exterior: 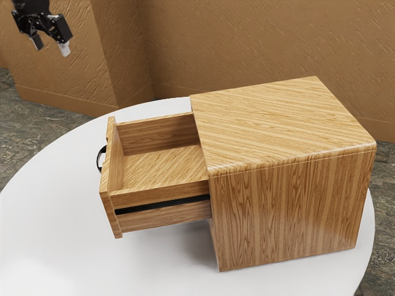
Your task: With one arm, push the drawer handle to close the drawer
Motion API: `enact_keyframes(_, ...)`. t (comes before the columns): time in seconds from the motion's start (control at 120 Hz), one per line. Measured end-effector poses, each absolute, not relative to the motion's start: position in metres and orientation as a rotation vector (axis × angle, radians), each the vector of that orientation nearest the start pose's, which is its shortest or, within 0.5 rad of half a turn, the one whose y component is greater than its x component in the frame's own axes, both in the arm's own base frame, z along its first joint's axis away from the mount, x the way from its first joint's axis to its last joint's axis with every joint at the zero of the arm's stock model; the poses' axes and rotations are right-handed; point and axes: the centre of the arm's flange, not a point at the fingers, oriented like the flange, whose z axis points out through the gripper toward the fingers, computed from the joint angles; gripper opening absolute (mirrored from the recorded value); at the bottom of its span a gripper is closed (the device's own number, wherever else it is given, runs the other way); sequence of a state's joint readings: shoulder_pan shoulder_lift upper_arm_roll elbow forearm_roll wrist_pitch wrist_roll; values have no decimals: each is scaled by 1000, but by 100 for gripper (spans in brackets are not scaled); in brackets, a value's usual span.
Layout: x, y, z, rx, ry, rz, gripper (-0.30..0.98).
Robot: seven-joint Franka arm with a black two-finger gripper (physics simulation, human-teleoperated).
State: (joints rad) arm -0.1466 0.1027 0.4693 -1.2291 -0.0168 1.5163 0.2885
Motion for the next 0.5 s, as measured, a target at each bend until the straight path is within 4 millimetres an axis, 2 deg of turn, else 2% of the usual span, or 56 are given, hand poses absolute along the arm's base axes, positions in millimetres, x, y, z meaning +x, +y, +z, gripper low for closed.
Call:
enact_keyframes(0.108,546,160,730,-3044,-71,-280,67)
enact_keyframes(0.125,541,158,741,-3039,-71,-312,67)
enact_keyframes(0.175,505,146,811,-3004,-57,-513,66)
enact_keyframes(0.2,490,143,832,-2994,-56,-573,67)
enact_keyframes(0.242,477,143,849,-2982,-67,-627,67)
enact_keyframes(0.3,470,146,857,-2971,-96,-656,67)
enact_keyframes(0.358,469,152,856,-2970,-126,-654,67)
enact_keyframes(0.4,474,156,846,-2985,-146,-621,67)
enact_keyframes(0.458,482,157,802,-3088,-142,-484,67)
enact_keyframes(0.5,467,150,758,-3187,-95,-365,66)
